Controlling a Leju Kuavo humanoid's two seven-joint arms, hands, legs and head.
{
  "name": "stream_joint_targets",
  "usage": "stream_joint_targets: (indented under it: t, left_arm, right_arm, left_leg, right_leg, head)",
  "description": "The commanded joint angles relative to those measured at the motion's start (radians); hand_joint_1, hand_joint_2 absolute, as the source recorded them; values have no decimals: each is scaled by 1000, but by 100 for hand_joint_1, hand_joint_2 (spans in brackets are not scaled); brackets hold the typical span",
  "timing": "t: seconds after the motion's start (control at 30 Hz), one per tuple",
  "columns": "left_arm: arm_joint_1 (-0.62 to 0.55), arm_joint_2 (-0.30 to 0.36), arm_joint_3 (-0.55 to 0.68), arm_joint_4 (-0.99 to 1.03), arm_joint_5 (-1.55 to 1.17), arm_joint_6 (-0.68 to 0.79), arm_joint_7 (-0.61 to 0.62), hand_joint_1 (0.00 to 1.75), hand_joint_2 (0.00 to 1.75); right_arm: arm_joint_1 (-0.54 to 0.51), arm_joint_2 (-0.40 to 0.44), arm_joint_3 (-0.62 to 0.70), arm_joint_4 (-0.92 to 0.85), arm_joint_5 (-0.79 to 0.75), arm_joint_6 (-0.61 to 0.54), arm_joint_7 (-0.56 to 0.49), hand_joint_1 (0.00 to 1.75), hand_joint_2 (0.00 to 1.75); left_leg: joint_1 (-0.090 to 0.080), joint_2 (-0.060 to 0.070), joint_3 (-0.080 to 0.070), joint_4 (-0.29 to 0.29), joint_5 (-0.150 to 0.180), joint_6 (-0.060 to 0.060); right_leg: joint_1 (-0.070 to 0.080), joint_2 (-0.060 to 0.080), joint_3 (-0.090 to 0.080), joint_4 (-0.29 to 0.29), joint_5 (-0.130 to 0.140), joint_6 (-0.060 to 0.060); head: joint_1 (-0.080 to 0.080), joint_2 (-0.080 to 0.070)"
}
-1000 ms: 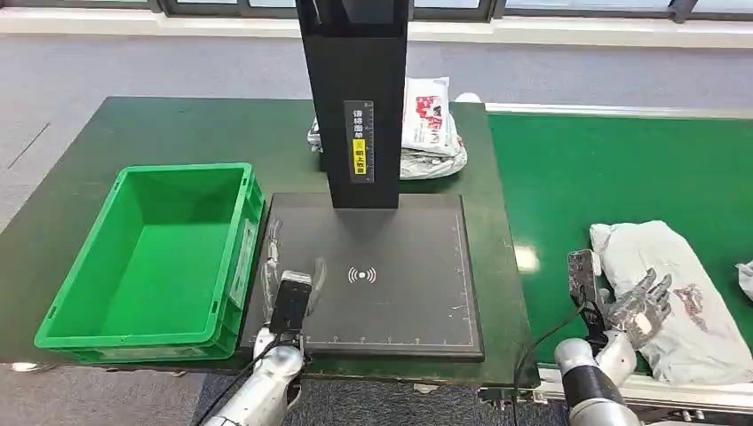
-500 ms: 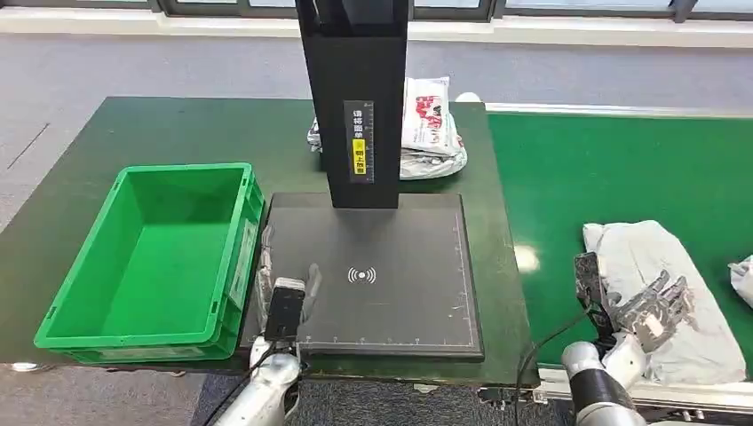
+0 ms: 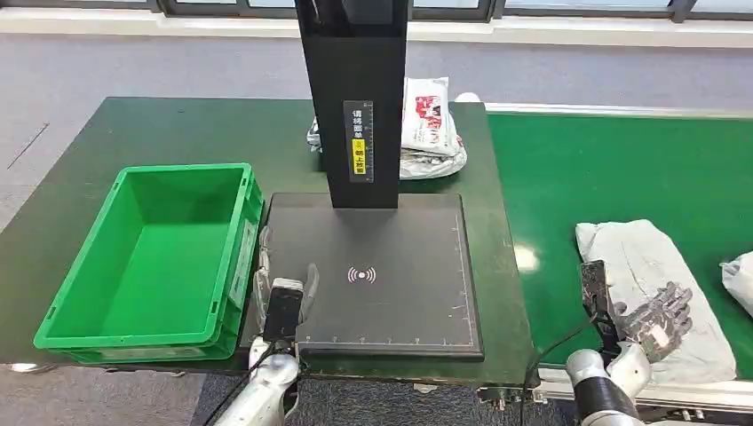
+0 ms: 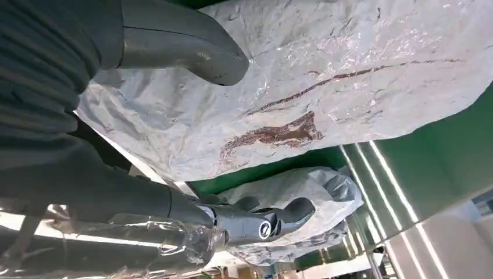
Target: Moved the parcel from conveyor to table for the left to box.
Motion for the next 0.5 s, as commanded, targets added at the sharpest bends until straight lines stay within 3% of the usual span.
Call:
stream_joint_targets:
  t: [0.03, 0.27, 0.4, 0.5]
  left_arm:
    - [-20, 12, 43, 19, 7, -10, 3, 0, 175]
    - [-23, 18, 52, 14, 24, -17, 3, 0, 175]
    - [-26, 21, 55, 8, 30, -23, 3, 0, 175]
    - [-37, 21, 59, 17, 34, -27, 3, 0, 175]
  right_arm:
    - [4, -16, 17, 12, -29, 76, 32, 0, 175]
    - [48, -44, 99, -33, 11, 157, 96, 0, 175]
    - [81, -70, 149, -54, 0, 396, 176, 0, 175]
    - [82, -89, 169, -34, 24, 431, 204, 0, 175]
  left_leg:
    - [1, 1, 3, -2, 0, -1]
    - [1, 1, 1, -1, 0, 0]
    - [1, 1, 2, -1, 0, 0]
    - [1, 0, 2, -1, 0, 0]
  right_leg:
    - [2, 1, 3, -3, 1, -1]
    - [1, 1, 1, -1, 0, -1]
    - [1, 1, 2, -2, 0, -1]
    - [1, 0, 2, -2, 0, -1]
  head:
    - [0, 0]
    - [0, 0]
    - [0, 0]
    - [0, 0]
